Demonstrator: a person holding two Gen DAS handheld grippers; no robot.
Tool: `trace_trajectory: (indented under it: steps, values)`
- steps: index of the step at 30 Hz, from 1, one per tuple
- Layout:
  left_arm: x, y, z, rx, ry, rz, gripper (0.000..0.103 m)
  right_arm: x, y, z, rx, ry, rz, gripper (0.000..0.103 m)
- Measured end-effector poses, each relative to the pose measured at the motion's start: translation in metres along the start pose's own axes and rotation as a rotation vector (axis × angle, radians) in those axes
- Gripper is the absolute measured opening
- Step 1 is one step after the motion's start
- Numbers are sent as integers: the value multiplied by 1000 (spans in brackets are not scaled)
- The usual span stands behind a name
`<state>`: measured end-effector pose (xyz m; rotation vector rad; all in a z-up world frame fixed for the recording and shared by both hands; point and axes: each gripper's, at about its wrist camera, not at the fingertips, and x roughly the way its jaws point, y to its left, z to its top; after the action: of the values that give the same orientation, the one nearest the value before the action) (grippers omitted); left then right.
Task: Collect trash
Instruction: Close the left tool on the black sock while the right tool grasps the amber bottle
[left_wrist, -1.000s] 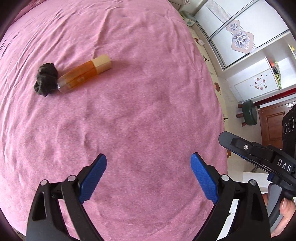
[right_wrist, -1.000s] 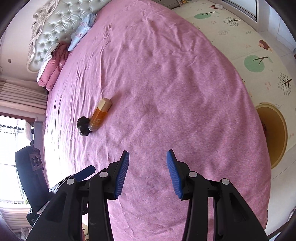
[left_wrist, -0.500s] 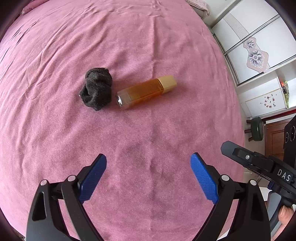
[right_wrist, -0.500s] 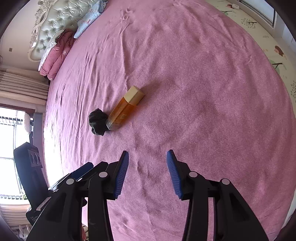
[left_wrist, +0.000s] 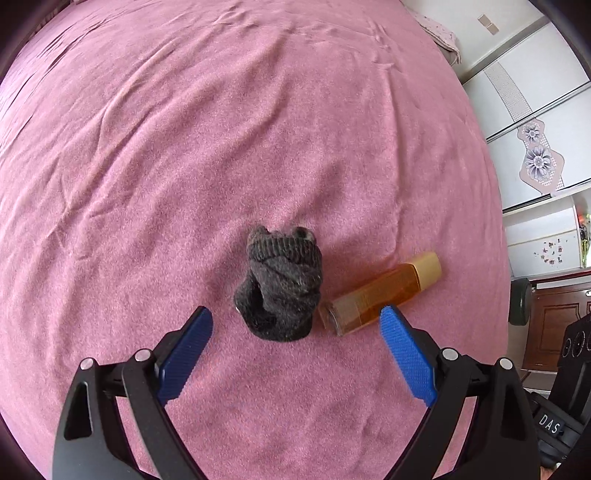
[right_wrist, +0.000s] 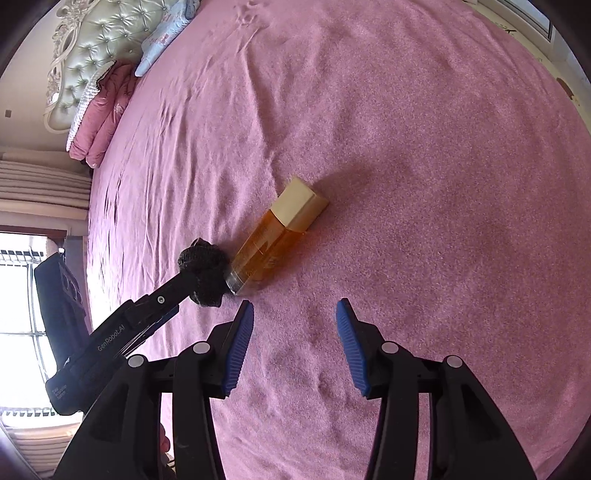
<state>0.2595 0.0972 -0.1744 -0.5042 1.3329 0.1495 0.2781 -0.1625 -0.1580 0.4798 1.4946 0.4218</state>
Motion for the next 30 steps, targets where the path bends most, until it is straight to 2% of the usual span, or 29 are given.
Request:
trace_trajectory:
  steps: [10, 14, 16, 17, 18, 19, 26, 30]
  values:
    - [50, 10, 29, -28, 94, -4, 92, 25, 6, 19, 33, 22, -12, 47]
    - [55, 9, 29, -47, 77, 2, 91, 31, 10, 24, 56, 23, -9, 48]
    - [53, 9, 28, -42, 54, 42, 76, 35, 13, 26, 67, 23, -9, 50]
    - [52, 13, 26, -37, 41, 68, 60, 37, 14, 27, 73, 23, -7, 50]
    - [48, 16, 25, -42, 25, 49, 44, 40, 16, 27, 81, 24, -3, 50]
    - [44, 20, 24, -56, 14, 7, 40, 42, 17, 28, 88, 28, -1, 50]
    - [29, 40, 13, -101, -12, -33, 39, 61, 15, 38, 233, 33, 34, 50]
    - [23, 52, 11, -130, -2, -71, 39, 73, 15, 44, 305, 40, 22, 51]
